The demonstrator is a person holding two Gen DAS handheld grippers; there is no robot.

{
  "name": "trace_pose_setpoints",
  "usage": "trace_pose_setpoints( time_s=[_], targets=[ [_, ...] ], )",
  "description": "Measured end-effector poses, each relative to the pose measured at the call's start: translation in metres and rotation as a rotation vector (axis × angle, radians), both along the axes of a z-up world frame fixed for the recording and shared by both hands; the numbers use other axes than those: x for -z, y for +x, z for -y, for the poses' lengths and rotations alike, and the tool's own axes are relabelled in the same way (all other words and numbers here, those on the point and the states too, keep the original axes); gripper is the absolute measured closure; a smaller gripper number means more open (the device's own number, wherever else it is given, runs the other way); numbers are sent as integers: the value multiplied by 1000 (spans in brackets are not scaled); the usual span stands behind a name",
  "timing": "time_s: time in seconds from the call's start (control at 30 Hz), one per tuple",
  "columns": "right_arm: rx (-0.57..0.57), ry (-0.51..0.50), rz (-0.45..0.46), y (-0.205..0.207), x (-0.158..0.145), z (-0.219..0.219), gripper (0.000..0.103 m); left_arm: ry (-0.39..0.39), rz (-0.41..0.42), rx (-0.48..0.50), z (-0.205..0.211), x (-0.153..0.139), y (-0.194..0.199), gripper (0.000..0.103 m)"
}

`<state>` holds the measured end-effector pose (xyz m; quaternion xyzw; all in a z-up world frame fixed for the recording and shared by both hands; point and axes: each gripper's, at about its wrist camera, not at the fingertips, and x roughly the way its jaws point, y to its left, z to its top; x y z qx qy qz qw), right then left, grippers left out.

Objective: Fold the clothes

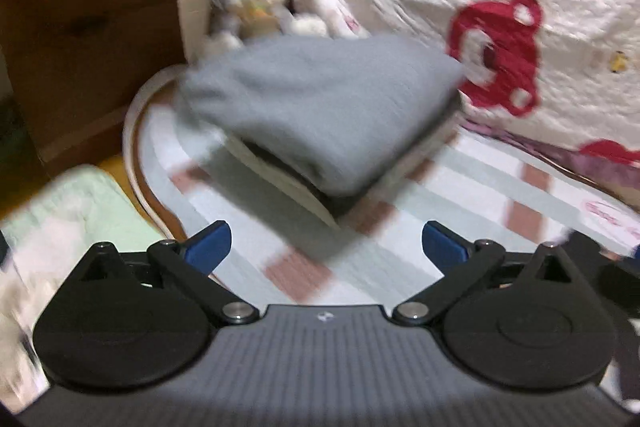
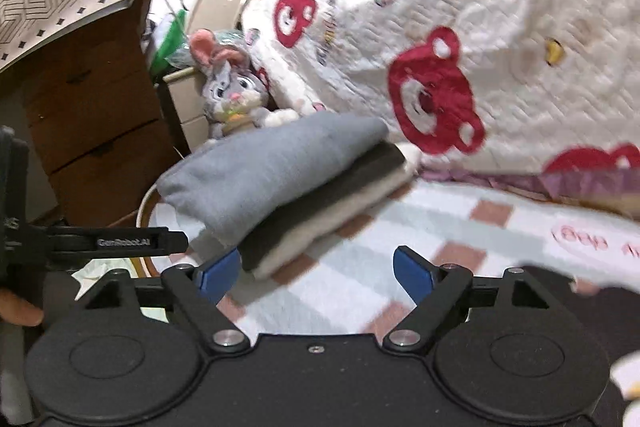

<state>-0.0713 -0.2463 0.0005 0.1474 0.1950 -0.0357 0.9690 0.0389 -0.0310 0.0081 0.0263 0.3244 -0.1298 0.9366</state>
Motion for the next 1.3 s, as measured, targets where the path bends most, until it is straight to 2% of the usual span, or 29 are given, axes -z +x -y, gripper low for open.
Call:
trace_pose_setpoints(
  time_s=[0.07,0.17,0.3,0.47,0.63,0.83,1.3],
  targets=[
    [12,5,-7,-14,3,-1,16,8,-47,4,0,1,-16,0],
    [30,7,-21,-33,8,-2,16,44,-45,39,3,2,-43,0],
    [80,36,-33,-51,15,2,16,114,-36,159,10,4,-76,0],
    [107,54,-52,-73,16,6,16,139,-86,150,5,6,-104,0],
    [68,1,-66,-89,9,-7,15,151,-109,148,-1,5,-130,0],
    [23,-61,-78,-106,0,-23,15,137,-119,157,-4,4,-143,0],
    [14,-71,-64,-110,-10,-29,15,118,-130,200,-4,-2,-144,0]
  ],
)
